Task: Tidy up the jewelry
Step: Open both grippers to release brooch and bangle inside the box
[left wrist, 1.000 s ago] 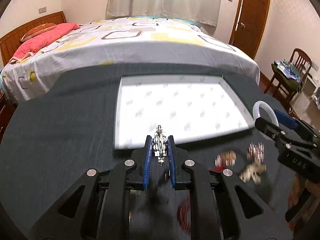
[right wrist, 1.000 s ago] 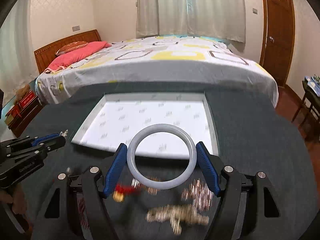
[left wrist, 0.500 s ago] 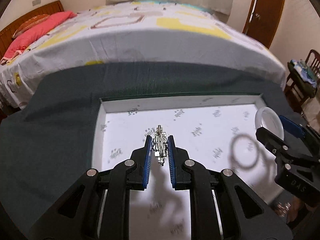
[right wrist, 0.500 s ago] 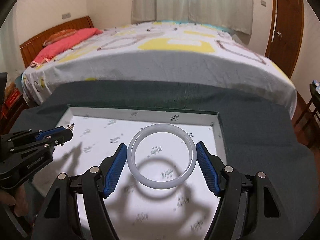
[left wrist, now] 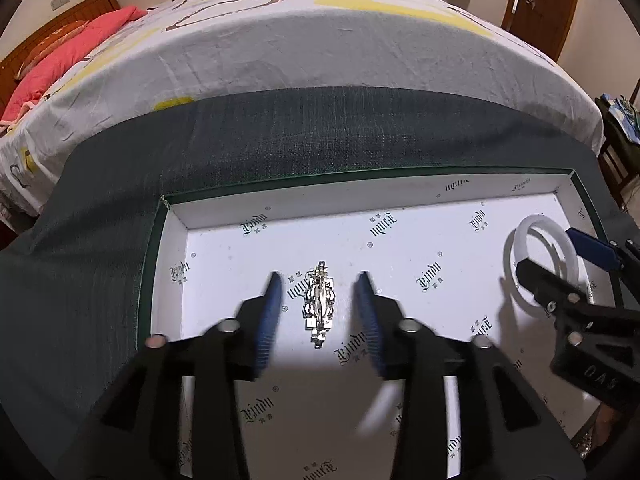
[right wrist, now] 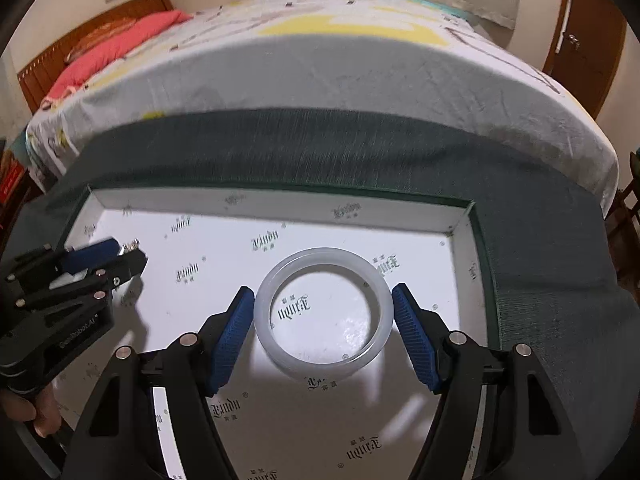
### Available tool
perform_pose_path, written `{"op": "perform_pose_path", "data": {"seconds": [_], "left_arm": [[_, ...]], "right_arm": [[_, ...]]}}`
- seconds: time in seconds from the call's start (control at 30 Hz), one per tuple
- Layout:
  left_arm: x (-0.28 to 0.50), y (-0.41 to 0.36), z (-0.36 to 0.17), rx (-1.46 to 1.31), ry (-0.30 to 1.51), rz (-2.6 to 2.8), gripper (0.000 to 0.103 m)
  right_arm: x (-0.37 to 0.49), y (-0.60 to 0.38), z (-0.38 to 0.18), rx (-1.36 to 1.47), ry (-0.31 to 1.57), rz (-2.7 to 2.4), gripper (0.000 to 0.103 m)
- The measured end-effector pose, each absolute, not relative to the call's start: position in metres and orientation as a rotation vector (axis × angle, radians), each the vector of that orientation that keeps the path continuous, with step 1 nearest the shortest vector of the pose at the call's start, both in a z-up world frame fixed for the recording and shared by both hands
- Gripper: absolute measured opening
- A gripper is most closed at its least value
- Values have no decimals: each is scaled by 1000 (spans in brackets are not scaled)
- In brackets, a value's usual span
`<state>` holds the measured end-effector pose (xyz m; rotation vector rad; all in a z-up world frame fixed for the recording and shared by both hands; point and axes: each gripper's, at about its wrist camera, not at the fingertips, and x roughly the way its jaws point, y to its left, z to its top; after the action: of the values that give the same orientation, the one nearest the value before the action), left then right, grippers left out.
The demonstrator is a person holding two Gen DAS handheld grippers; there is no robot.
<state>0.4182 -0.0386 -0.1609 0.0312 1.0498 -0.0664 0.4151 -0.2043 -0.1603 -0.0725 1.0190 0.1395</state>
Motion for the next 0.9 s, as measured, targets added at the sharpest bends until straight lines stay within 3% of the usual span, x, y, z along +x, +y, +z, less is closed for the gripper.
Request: {"op": "perform_pose_path", "data": {"seconds": [0.13, 0.23, 0.53, 0.9], "left_arm": [[421, -38, -162, 29, 1046, -63, 52], [420, -39, -163, 26, 1045, -67, 60], [402, -35, -137, 13, 939, -66, 71], [313, -21, -83, -26, 765, -58, 73]], "right_arm": [[415, -203, -164, -86, 1039, 141, 69], [414, -204, -160, -82, 1020, 135, 78], [393, -215, -133, -64, 910, 105, 78], [299, -232, -89, -35, 738, 86, 78]]}}
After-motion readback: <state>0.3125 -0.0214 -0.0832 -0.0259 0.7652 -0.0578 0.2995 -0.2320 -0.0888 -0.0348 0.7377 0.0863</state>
